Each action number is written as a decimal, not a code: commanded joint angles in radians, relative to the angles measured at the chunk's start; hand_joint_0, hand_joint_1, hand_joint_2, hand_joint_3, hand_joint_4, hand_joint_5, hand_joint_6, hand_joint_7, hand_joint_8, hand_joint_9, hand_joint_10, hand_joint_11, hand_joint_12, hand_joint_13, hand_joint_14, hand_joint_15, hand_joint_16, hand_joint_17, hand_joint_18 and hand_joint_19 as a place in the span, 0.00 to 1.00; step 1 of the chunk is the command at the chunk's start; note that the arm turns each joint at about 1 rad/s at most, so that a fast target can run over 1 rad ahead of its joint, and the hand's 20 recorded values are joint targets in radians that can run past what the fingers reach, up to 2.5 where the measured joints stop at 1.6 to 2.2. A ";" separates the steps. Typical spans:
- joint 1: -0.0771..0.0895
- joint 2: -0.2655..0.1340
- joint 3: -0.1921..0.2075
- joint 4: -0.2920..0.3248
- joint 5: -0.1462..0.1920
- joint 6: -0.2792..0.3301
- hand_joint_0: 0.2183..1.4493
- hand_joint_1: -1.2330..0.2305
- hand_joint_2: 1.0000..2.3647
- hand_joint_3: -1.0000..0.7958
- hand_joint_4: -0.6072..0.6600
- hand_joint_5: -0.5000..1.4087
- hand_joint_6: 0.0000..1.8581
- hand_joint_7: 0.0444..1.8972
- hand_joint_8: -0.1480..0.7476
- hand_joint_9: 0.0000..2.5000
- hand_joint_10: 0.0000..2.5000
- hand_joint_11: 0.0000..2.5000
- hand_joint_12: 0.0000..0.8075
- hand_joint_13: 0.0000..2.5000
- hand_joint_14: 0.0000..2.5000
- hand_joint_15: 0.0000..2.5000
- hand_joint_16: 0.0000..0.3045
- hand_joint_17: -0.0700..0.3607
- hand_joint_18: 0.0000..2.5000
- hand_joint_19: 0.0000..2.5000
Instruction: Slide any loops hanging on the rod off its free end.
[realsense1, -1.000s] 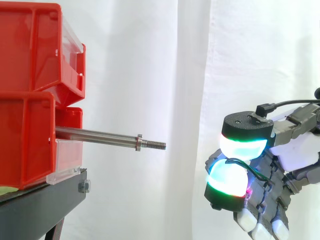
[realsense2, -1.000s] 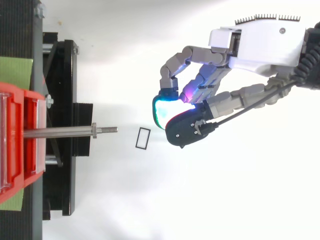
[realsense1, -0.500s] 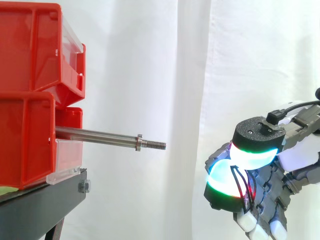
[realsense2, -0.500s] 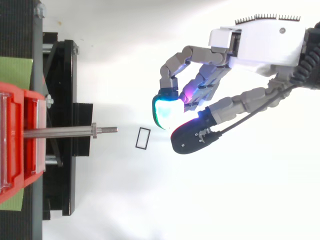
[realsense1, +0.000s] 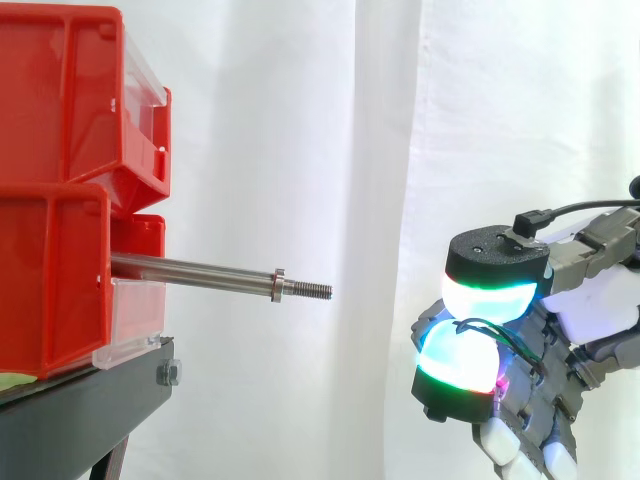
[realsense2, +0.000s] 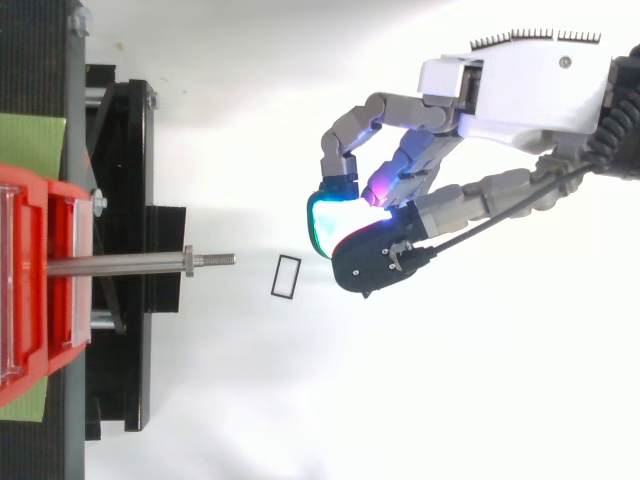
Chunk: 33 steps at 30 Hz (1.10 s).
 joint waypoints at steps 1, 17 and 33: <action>0.000 0.000 0.000 0.000 0.000 0.001 0.31 0.47 0.01 0.34 0.61 0.19 0.44 0.58 0.51 0.42 0.00 0.13 0.37 0.36 0.00 0.08 0.15 0.39 0.35 0.17; 0.000 0.000 0.000 -0.020 -0.003 0.030 0.35 0.26 0.01 0.38 0.54 0.17 0.48 0.60 0.51 0.39 0.01 0.15 0.37 0.35 0.00 0.08 0.14 0.39 0.35 0.14; 0.004 0.000 0.000 -0.040 -0.003 0.053 0.30 0.46 0.00 0.31 0.57 0.19 0.46 0.62 0.50 0.43 0.00 0.14 0.37 0.36 0.00 0.08 0.14 0.39 0.34 0.17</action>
